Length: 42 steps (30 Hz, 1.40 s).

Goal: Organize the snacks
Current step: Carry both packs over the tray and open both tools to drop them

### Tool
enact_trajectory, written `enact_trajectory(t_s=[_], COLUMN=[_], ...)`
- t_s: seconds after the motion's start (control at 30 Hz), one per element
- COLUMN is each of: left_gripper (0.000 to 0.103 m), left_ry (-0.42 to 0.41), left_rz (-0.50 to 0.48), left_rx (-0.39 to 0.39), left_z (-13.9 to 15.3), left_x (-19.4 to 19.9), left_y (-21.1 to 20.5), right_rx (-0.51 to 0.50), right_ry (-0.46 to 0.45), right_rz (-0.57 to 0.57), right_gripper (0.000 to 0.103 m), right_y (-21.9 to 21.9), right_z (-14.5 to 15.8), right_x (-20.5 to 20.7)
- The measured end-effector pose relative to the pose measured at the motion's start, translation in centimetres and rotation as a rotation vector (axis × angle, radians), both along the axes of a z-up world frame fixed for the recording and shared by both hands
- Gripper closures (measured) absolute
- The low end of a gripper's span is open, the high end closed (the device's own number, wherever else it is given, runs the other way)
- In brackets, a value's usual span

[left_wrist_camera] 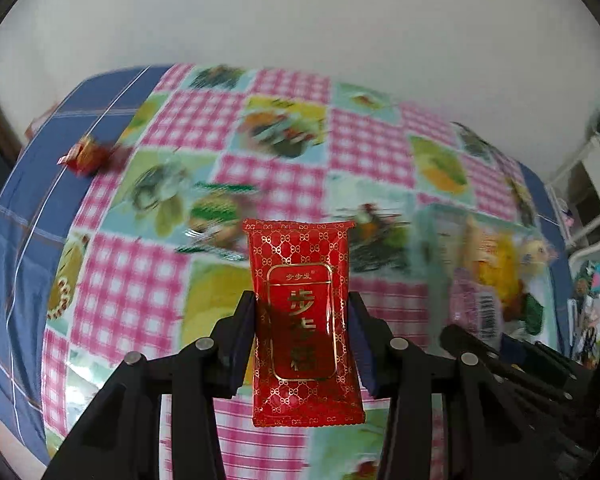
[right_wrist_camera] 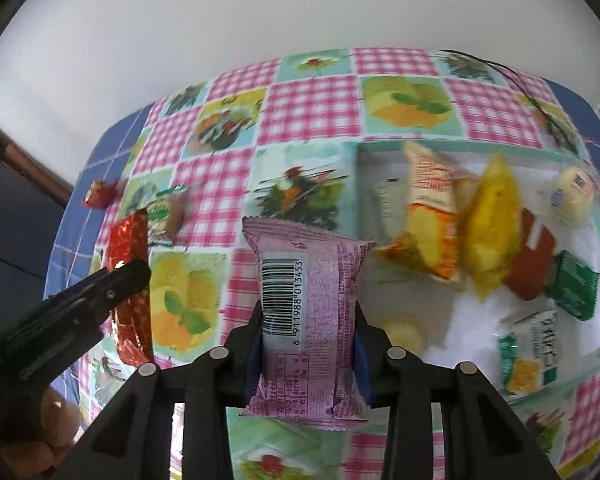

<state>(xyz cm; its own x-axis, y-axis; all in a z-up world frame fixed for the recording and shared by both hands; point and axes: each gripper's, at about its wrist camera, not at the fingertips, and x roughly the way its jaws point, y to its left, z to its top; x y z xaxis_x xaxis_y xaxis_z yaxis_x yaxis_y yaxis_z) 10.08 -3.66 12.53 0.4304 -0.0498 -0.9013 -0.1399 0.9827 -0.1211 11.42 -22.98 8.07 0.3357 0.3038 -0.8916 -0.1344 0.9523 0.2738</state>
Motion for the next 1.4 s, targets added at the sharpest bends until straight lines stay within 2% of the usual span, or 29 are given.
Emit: enact_trajectory(t_s=[0.07,0.2,0.5,0.63,0.9,1.0,1.07,1.17,1.2,1.27,1.4], left_gripper=[0.057,0.057,0.057,0.057,0.057,0.047,0.038,0.034,0.030,0.013,0.007], left_ry=[-0.019,-0.025,0.007,0.019,0.048,0.042,0.036,0.032,0.033,0.028,-0.003], left_rz=[-0.049,-0.149,-0.356,-0.395,-0.394,-0.389,-0.379,-0.345,-0.330,-0.297,-0.193], left_rx=[0.010,0.018,0.019,0.018,0.027,0.012,0.007,-0.007,-0.003,0.015,0.066], left_z=[0.5,0.4,-2.3,-3.4,-5.1,-4.9,-4.6,-4.0,-3.8,-3.4,-2.7], left_x=[0.4,1.4,1.2,1.3,2.0,2.2,2.3,2.5,2.6,2.7,2.9], left_y=[-2.3,-7.3,-17.4,-19.9,-20.6,-20.2,-19.8,-18.5,-18.0,-16.6,-12.4], right_rx=[-0.011,-0.032,-0.114,-0.134,-0.150,-0.169,-0.178,-0.201,-0.205,-0.208,-0.194], right_ry=[-0.002,0.000,0.024,0.014,0.008,0.001,-0.007,-0.017,-0.021,-0.029,-0.045], right_rz=[-0.028,-0.131,-0.335,-0.365,-0.343,-0.335,-0.324,-0.306,-0.305,-0.303,-0.282], right_gripper=[0.063,0.063,0.063,0.063,0.060,0.042,0.039,0.033,0.031,0.023,0.005], right_y=[-1.2,-6.2,-16.2,-18.4,-18.3,-17.7,-17.3,-16.3,-16.1,-15.4,-13.4], right_z=[0.0,0.1,-1.9,-2.9,-3.9,-3.7,-3.5,-3.0,-2.9,-2.5,-1.9], right_x=[0.7,0.8,1.2,1.4,2.1,2.2,2.2,2.1,2.2,2.1,2.4])
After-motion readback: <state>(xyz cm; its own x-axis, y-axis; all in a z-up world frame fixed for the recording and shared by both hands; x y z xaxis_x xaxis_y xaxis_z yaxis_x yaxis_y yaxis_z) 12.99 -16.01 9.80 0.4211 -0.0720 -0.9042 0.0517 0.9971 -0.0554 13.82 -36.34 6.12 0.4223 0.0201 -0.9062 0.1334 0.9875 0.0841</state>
